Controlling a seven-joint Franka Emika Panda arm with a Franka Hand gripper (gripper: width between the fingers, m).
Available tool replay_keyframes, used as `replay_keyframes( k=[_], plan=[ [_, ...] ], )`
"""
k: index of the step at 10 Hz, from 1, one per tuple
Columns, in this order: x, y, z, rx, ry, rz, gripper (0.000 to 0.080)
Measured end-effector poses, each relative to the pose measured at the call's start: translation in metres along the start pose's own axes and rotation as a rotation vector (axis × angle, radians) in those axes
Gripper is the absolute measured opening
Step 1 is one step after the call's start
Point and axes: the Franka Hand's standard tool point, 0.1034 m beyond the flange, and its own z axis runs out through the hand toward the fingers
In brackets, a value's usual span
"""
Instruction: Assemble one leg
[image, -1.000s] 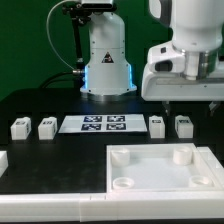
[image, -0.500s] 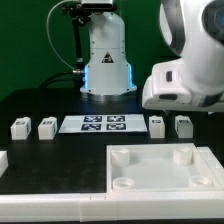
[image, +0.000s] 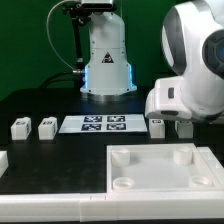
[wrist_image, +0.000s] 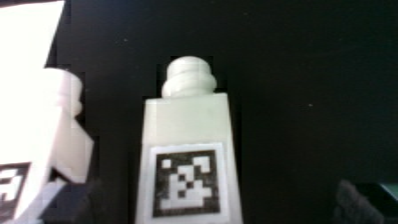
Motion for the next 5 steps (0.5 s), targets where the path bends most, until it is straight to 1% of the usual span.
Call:
replay_keyframes(
  k=[1,3,4,5],
  plan=[
    [0.0008,0.0000,0.0056,-0.004,-0.010,0.011,0.0649],
    [0.0007,-0.0011,0.0070,-0.006,-0.012,0.008,0.0649],
    [0.0008,-0.0008,0.0071,-0.006,-0.013,0.008,0.0521],
    [0.0008,-0.0008,0.0072,-0.006,-0.013,0.008,0.0366]
  ],
)
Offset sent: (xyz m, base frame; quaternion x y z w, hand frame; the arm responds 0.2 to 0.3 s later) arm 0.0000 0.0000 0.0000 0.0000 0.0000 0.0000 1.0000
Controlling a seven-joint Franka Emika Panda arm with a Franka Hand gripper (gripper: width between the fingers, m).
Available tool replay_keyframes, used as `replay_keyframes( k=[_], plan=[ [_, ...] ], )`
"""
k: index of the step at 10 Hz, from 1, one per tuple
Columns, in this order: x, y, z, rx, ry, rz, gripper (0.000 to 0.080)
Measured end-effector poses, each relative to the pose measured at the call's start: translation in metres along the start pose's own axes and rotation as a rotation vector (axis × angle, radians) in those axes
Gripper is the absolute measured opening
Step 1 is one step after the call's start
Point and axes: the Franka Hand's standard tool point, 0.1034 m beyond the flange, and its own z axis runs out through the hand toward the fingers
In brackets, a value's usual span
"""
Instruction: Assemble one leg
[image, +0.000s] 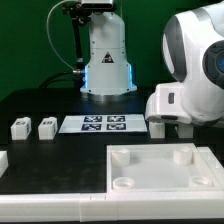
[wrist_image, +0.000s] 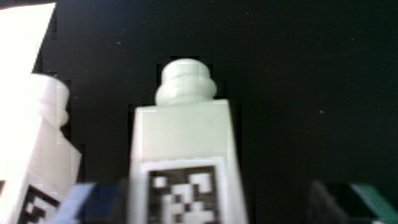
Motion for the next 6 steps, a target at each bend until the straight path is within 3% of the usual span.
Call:
replay_keyframes(
  k=[1,2,6],
  plan=[
    [-0.0002,-0.0001,-0.0001,0.000,-0.001,0.000,0.0366],
    [-0.0002,-0.0001,-0.0001,0.000,-0.001,0.000,0.0290],
    [0.0005,0.0008,-0.0029,0.001,0.002,-0.002,0.0290]
  ],
)
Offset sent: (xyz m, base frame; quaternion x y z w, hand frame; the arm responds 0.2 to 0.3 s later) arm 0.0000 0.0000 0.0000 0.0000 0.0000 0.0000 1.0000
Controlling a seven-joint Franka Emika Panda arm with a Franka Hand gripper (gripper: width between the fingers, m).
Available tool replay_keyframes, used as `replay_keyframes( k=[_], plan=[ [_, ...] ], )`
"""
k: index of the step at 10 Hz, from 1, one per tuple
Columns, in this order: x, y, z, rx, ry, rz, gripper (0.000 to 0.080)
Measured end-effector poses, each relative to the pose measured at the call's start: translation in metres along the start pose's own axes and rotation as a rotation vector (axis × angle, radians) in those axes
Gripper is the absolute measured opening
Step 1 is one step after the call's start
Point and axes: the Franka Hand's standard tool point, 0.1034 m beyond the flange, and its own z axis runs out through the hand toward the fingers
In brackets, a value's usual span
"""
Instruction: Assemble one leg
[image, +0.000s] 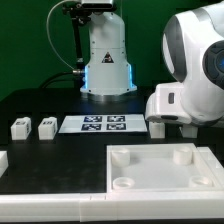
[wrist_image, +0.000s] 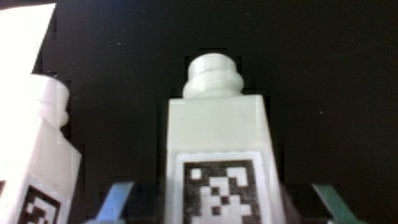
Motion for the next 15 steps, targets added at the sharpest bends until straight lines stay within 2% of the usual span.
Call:
replay_keyframes(
  k=[1,2,3,4,5,6,7,8,9,10,11,12,13,14,15],
  plan=[
    [-0.004,0.008,-0.022,-0.022,0.002,-0.046,0.0290],
    [-0.011,0.015,-0.055,-0.016,0.029,-0.081,0.0290],
    [-0.018,0.023,-0.081,0.000,0.075,-0.095,0.0290],
    [-0.033,0.032,-0.103,0.001,0.065,-0.109,0.0290],
    [-0.043,0.032,-0.122,0.000,0.079,-0.098,0.0291],
    [-0.055,0.020,-0.136,0.000,0.137,-0.046,0.0291],
    [-0.044,0.015,-0.138,0.026,0.286,-0.074,0.0291],
    [-0.044,0.016,-0.136,0.042,0.384,-0.069,0.0291],
    [-0.042,0.014,-0.141,0.062,0.498,-0.075,0.0291],
    [-0.029,0.020,-0.161,0.061,0.635,-0.135,0.0291],
    [-0.022,0.031,-0.184,0.056,0.693,-0.157,0.0291],
    [-0.011,0.034,-0.217,0.058,0.812,-0.175,0.0291],
    [-0.003,0.035,-0.242,0.070,0.946,-0.192,0.0291],
    [-0.001,0.038,-0.246,0.068,0.975,-0.204,0.0291],
    [-0.001,0.031,-0.256,0.092,1.098,-0.204,0.0291]
  ],
)
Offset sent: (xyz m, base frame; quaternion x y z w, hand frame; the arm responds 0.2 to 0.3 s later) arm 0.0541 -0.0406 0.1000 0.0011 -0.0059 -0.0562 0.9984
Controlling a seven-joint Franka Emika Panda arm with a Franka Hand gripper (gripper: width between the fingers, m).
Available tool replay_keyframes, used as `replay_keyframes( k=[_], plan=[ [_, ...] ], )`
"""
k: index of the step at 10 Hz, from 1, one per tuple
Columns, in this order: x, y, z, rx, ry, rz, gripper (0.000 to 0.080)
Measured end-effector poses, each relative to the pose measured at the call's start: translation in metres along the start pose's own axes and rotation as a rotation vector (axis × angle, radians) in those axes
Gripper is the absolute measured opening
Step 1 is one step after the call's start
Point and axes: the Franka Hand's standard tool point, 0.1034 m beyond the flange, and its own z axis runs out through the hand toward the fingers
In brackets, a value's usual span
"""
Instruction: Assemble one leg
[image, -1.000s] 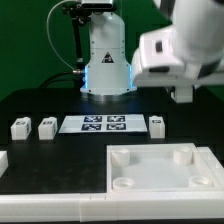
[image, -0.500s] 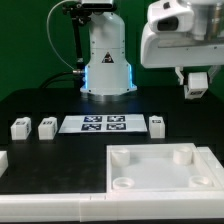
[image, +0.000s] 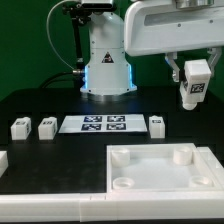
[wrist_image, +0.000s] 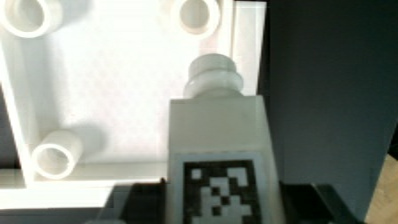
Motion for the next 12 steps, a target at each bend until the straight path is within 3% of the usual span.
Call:
replay_keyframes(
  k=[2,4,6,8,10,12],
  plan=[
    [-0.007,-0.004,0.003,0.030,0.229,-0.012,0.0291],
    [-0.009,-0.002,0.006,0.027,0.234,-0.033,0.0291],
    [0.032,0.026,0.013,-0.009,0.250,-0.111,0.0291],
    [0.075,0.037,0.034,-0.021,0.251,-0.123,0.0291],
    [0.086,0.032,0.049,-0.001,0.292,-0.085,0.0291],
    [0.085,0.031,0.050,-0.001,0.287,-0.089,0.0291]
  ],
)
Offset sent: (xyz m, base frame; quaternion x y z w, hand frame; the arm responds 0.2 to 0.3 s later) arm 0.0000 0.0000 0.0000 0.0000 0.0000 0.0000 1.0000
